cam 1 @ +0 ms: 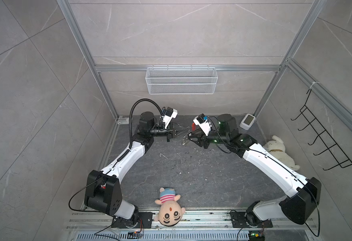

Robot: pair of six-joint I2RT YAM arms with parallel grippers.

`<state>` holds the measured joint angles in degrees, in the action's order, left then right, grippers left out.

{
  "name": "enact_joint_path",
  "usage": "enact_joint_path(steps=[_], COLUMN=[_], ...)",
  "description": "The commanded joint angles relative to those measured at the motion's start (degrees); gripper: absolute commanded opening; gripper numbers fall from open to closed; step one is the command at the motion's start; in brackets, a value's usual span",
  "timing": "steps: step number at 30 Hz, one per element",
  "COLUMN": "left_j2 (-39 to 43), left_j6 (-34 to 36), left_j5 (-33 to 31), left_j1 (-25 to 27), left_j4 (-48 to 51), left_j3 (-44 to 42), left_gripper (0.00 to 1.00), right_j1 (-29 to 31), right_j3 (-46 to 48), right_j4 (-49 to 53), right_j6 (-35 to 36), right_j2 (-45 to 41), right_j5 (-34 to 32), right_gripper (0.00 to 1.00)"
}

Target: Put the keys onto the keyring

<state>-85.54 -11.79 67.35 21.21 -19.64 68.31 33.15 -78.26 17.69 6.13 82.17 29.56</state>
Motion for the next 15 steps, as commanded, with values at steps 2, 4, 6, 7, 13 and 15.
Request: enact_joint_path(steps=[2,4,6,7,13,15], left_j2=[1.8,1.7,1.4,1.3,0.3,0.1], left_j6=[-2.8,-3.8,-5.3,-6.0,-9.9,-10.7], left_j5=[3.7,3.6,3.6,3.5,3.2,3.2], left_j1=[0.0,0.0,0.0,0.0,0.0,0.0], left_j4=[-6.1,-7.3,-9.5,-10.5,-15.8,-16.9], left_j3=[0.2,0.1,-0.2,-0.4,-0.9,-1.2], left_gripper=[0.0,0.0,0.0,0.0,0.0,0.0], right_j1=[-0.2,-0.3,-0.2,-0.2,0.3,0.4], right_j3=[-2.8,-3.3,-3.3,-3.3,-3.0,-3.5], right_j4=[0.0,0.0,-0.3,-0.6,-1.8,-1.4], right_j6=[0.8,0.7,0.4,0.0,-1.7,-1.7], right_j2=[1.8,2.4,2.8,2.9,3.4,3.6], right_j5=[0.9,1.5,2.3,2.8,5.3,5.6], right_gripper=[0.37,0.29,0.18,0.12,0.0,0.0])
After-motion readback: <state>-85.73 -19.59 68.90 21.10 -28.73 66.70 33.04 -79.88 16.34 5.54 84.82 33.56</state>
